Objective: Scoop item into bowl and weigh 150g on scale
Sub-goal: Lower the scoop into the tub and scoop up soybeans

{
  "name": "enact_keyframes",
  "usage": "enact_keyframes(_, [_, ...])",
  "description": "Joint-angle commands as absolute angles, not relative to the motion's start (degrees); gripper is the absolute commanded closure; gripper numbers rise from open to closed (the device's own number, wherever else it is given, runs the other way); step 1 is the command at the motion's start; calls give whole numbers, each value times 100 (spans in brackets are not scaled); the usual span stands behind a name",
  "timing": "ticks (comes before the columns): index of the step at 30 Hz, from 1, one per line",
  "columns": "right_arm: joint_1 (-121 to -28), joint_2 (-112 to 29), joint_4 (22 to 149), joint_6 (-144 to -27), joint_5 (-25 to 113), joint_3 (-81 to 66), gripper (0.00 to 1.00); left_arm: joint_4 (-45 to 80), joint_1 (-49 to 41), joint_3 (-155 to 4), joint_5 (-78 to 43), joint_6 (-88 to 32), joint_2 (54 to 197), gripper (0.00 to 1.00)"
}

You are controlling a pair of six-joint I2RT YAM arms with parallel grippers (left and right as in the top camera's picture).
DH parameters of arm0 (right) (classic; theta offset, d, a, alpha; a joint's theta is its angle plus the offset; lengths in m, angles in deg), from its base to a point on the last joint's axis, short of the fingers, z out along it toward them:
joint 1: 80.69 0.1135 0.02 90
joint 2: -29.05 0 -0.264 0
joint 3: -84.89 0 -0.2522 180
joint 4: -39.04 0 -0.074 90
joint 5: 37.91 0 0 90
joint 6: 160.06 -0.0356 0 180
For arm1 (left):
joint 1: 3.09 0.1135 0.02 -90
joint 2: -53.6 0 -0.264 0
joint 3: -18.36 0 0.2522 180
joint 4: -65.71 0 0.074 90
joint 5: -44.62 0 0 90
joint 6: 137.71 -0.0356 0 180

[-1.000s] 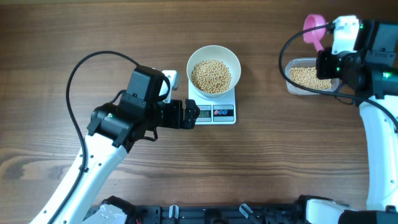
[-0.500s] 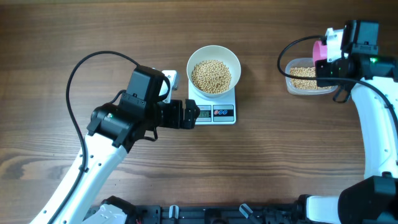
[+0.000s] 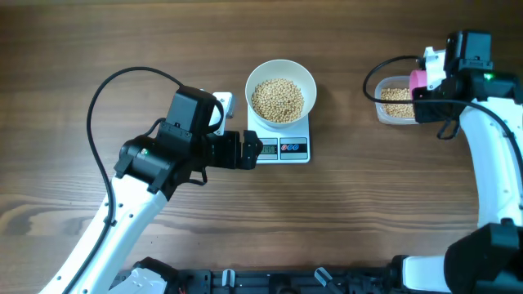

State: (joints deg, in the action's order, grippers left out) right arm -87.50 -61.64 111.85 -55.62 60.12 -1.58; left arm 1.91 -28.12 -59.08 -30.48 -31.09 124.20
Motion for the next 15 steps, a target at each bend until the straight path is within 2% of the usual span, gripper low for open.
enact_keyframes(1, [-8748, -6488, 11180, -5586, 6135, -134, 96, 202, -2839, -5886, -3000, -3229, 12444, 0])
enact_keyframes(15, [-8748, -7014, 11113, -5512, 6194, -134, 96, 202, -2839, -5886, -3000, -3229, 12444, 0])
